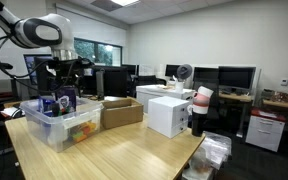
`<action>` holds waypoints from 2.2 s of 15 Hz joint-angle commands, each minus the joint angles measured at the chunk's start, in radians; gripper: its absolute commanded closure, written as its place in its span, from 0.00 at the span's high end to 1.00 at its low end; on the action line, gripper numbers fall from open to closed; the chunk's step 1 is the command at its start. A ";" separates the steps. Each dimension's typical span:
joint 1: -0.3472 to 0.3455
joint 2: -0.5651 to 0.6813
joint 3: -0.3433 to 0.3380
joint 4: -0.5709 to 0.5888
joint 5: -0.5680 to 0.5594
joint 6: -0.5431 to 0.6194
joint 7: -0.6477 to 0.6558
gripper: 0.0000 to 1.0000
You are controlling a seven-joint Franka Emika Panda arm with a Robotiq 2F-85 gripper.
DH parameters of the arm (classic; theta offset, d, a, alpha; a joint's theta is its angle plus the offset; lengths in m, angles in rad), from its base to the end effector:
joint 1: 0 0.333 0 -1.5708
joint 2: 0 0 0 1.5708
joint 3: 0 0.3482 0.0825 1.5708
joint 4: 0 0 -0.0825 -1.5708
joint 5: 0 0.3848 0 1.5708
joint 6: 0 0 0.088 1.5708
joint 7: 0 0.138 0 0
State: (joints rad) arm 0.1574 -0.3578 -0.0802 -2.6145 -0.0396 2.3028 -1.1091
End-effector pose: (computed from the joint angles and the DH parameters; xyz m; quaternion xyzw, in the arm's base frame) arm 0.3986 0.0300 0.3739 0.8204 0.5713 0.0193 0.0120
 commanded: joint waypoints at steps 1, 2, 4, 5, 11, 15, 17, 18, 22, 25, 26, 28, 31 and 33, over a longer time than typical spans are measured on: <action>-0.025 -0.012 0.017 -0.023 -0.006 0.002 0.037 1.00; -0.029 -0.016 0.018 -0.030 -0.009 0.005 0.047 1.00; -0.029 -0.020 0.017 -0.040 0.004 0.002 0.073 1.00; -0.022 -0.021 0.014 -0.044 0.019 -0.005 0.078 1.00; -0.006 -0.023 0.017 -0.067 0.082 -0.031 0.085 1.00; -0.006 -0.022 0.024 -0.072 0.095 -0.033 0.088 1.00; -0.006 -0.019 0.027 -0.073 0.098 -0.032 0.090 1.00; -0.006 -0.017 0.029 -0.075 0.098 -0.030 0.093 1.00; -0.008 -0.008 0.036 -0.081 0.093 -0.021 0.112 1.00; -0.008 -0.006 0.039 -0.082 0.092 -0.019 0.130 1.00; -0.008 -0.006 0.040 -0.083 0.091 -0.019 0.133 1.00; -0.008 -0.006 0.041 -0.083 0.091 -0.019 0.138 1.00; -0.008 -0.006 0.042 -0.083 0.089 -0.019 0.142 1.00; -0.008 -0.005 0.043 -0.083 0.088 -0.019 0.145 1.00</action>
State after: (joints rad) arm 0.1495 -0.3582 -0.0461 -2.6851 0.0456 2.2764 -0.9945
